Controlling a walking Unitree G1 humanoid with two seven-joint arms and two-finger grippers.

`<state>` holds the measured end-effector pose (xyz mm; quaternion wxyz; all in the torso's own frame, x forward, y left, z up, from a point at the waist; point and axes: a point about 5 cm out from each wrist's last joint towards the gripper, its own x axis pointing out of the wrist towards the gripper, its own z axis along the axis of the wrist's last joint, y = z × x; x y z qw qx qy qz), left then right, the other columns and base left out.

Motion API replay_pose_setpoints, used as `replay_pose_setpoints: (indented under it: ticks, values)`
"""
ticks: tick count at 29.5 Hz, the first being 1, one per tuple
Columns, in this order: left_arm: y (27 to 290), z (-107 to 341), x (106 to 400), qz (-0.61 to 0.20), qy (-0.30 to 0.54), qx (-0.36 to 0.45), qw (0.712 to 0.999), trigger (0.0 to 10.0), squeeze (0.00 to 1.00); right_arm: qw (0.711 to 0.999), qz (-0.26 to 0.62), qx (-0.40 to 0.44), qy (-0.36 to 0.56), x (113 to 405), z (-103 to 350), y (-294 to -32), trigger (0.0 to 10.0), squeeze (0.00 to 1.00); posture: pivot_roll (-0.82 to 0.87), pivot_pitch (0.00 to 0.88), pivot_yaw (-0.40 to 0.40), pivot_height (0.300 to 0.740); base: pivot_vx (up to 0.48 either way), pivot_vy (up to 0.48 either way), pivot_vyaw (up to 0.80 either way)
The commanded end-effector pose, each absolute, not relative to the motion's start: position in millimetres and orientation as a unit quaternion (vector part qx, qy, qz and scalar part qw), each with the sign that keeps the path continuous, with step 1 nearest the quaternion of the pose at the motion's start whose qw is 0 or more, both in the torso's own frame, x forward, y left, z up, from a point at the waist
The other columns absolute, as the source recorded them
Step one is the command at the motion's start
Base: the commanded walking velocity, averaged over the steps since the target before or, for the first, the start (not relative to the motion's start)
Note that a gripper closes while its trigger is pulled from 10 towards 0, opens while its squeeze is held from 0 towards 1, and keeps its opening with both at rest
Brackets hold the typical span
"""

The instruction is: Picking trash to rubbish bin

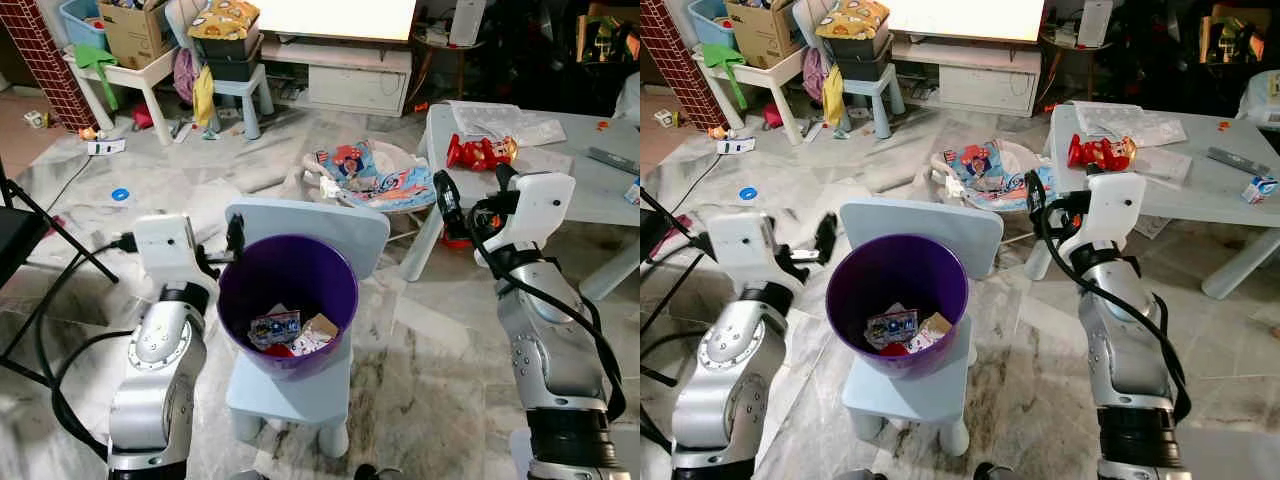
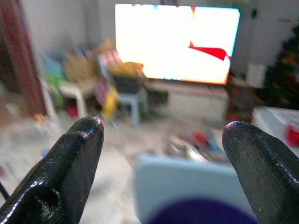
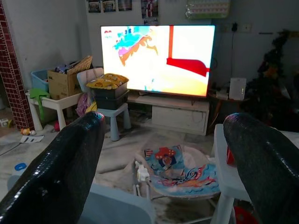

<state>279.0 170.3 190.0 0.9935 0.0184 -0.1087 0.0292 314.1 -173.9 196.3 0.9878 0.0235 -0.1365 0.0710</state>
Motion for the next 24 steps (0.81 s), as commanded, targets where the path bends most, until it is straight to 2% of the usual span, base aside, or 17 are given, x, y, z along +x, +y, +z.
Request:
replay_pose_setpoints:
  ticks: [1,6,11,19,24]
  values:
    - [166.4,198.4,278.7,0.026,-0.14,0.049,0.989,10.0,0.0,0.988,0.068,0.024,-0.139,311.0,201.4,-177.7,10.0,0.0,0.05,0.058,-0.037,0.74,0.0,0.0,0.0]
    - [159.2,203.9,275.8,0.0,-0.178,0.106,0.978,10.0,0.0,0.988,0.085,0.024,-0.124,310.0,201.0,-174.8,10.0,0.0,0.06,0.056,-0.053,0.74,0.0,0.0,0.0]
    - [157.4,200.8,274.1,-0.01,-0.179,0.109,0.978,10.0,0.0,0.989,0.096,0.022,-0.112,305.4,198.7,-175.6,10.0,0.0,0.06,0.061,-0.06,0.74,0.0,0.0,0.0]
    - [152.0,192.3,276.1,-0.017,-0.158,0.065,0.985,10.0,0.0,0.991,0.095,0.02,-0.098,299.1,197.6,-180.2,10.0,0.0,0.04,0.07,-0.063,0.74,0.0,0.0,0.0]
    - [149.4,190.0,278.7,-0.017,-0.139,0.018,0.99,10.0,0.0,0.991,0.099,0.02,-0.092,298.5,199.2,-178.1,10.0,0.0,0.03,0.079,-0.073,0.74,0.0,0.0,-0.74]
